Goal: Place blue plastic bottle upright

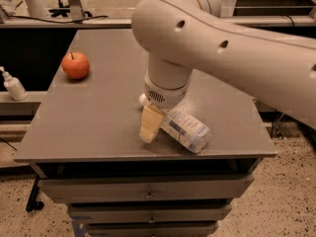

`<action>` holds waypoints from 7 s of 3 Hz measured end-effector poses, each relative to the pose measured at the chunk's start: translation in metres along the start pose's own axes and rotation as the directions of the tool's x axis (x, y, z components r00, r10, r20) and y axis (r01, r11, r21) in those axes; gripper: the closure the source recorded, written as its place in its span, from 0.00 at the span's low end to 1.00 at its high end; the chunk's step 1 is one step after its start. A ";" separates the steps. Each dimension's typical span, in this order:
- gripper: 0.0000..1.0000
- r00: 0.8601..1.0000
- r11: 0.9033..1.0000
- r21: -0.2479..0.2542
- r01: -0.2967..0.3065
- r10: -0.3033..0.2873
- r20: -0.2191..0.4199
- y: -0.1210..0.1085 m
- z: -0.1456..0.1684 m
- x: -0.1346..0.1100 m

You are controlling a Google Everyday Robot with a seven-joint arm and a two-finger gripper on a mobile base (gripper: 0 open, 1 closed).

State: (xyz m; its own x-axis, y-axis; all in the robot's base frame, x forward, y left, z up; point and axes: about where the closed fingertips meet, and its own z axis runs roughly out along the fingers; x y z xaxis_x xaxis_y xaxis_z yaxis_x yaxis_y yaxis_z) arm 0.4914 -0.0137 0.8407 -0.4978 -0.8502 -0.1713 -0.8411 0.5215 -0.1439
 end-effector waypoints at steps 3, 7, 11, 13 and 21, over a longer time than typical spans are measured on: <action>0.87 0.995 0.996 -0.025 -0.084 0.085 0.044 -0.032 -0.004 0.002; 1.00 0.685 0.992 -0.120 -0.038 0.113 0.720 -0.056 -0.111 -0.075; 1.00 0.467 0.997 -0.028 -0.078 0.061 0.882 -0.064 -0.126 -0.112; 1.00 0.288 0.984 0.009 -0.175 0.042 0.957 -0.063 -0.107 -0.121; 0.14 0.115 0.980 -0.030 -0.195 0.053 0.992 -0.034 -0.060 -0.126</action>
Offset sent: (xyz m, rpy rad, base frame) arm 0.0185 -0.0273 -0.0109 0.0170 0.0364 -0.1032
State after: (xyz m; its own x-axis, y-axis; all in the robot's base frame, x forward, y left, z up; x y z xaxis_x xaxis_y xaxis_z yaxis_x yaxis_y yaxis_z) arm 0.5702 0.0717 0.9257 0.1082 0.0021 -0.9941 -0.7339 0.6747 -0.0785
